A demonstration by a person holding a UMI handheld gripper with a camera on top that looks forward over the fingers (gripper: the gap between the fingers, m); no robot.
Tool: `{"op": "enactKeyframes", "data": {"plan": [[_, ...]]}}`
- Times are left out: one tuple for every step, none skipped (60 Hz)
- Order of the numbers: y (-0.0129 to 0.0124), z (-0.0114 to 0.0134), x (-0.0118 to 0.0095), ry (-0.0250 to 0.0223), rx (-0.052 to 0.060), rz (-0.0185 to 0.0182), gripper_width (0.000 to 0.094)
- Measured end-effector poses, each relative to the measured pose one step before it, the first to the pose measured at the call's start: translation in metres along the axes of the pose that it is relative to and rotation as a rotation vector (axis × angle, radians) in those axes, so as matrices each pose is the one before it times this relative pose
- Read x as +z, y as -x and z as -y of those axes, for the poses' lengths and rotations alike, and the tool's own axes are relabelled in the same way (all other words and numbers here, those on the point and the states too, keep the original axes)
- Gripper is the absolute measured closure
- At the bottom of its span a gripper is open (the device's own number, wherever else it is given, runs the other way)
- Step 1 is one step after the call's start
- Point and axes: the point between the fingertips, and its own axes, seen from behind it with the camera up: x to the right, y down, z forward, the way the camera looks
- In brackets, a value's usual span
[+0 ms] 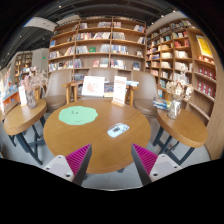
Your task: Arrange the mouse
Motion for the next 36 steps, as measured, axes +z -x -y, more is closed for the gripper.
{"op": "enactKeyframes", "data": {"plan": [[0.00016, -0.00129, 0.00292, 0.00456, 0.0016, 0.00109, 0.0123], [0.00023, -0.00175, 0.0029, 0.00504, 0.0017, 0.00159, 0.0124], [-0.00026, -0.00161, 0.00282, 0.00556, 0.0021, 0.00089, 0.012], [-0.00044, -0.00177, 0.00318, 0.00574, 0.0009, -0.00002, 0.0121], [-0.00002, -0.00176, 0.00377, 0.00567, 0.0001, -0.0006, 0.0117], [-0.00037, -0.00163, 0.00297, 0.0053, -0.0005, -0.00071, 0.0114], [-0.00027, -0.0013, 0.00339, 0.00471, 0.0001, -0.00144, 0.0111], [-0.00066, -0.00163, 0.0035, 0.00516, 0.0, -0.00247, 0.0106], [-0.00084, -0.00133, 0.00359, 0.00577, -0.0004, -0.00288, 0.0103], [0.00047, -0.00026, 0.00244, 0.00687, -0.0007, -0.00174, 0.0098], [0.0002, -0.0011, 0.00357, 0.00609, -0.0006, -0.00127, 0.0099], [-0.00035, -0.00097, 0.0035, 0.00624, -0.0005, -0.00137, 0.0099], [-0.00042, -0.00067, 0.00335, 0.00538, -0.0001, -0.00213, 0.0098], [-0.00042, 0.00009, 0.00307, 0.00517, 0.0003, -0.00251, 0.0097], [-0.00314, -0.00001, 0.01034, 0.00374, 0.0006, -0.00172, 0.0096], [-0.00041, -0.00008, 0.00338, 0.00456, 0.0012, -0.00121, 0.0096], [-0.00022, -0.0003, 0.00318, 0.00593, 0.0014, -0.00038, 0.0098], [-0.00011, -0.00043, 0.00279, 0.00643, 0.0013, -0.00011, 0.0096], [0.00015, -0.00037, 0.00293, 0.00653, 0.0017, -0.00006, 0.0098], [0.00005, -0.00022, 0.00259, 0.00622, 0.0018, 0.00023, 0.0097], [0.00046, 0.00031, 0.00256, 0.00593, 0.0025, 0.0005, 0.0097], [0.00018, 0.0008, 0.00287, 0.00475, 0.0027, 0.00074, 0.0098], [-0.00002, 0.00101, 0.00298, 0.00346, 0.0026, 0.00006, 0.0098], [-0.00043, 0.00115, 0.00314, 0.00299, 0.0011, -0.00225, 0.0098], [-0.0006, 0.00133, 0.00283, 0.00227, 0.0005, -0.00122, 0.0097], [-0.00034, 0.00116, 0.00299, 0.00198, 0.0003, -0.0015, 0.0095], [-0.00037, 0.00119, 0.00301, 0.00185, -0.0005, -0.00132, 0.0096], [-0.00007, 0.00131, 0.00315, 0.0018, -0.0009, -0.00064, 0.0097], [-0.00054, 0.0015, 0.0035, 0.00133, -0.0013, -0.00158, 0.0098], [-0.00015, 0.00188, 0.00293, 0.00112, -0.0005, -0.00369, 0.0098], [-0.00108, 0.00135, 0.00319, 0.0007, -0.0009, -0.00364, 0.0099], [-0.00114, 0.00088, 0.00367, 0.00155, -0.001, -0.0038, 0.0097], [-0.00054, 0.00083, 0.00339, 0.00213, -0.0008, -0.00259, 0.0096], [-0.00027, 0.0007, 0.00367, 0.00272, -0.0007, -0.00138, 0.0097], [0.00036, 0.00058, 0.00327, 0.00345, 0.0004, -0.00036, 0.0097], [-0.00004, 0.00032, 0.00339, 0.00367, 0.0014, -0.00028, 0.0099]]}}
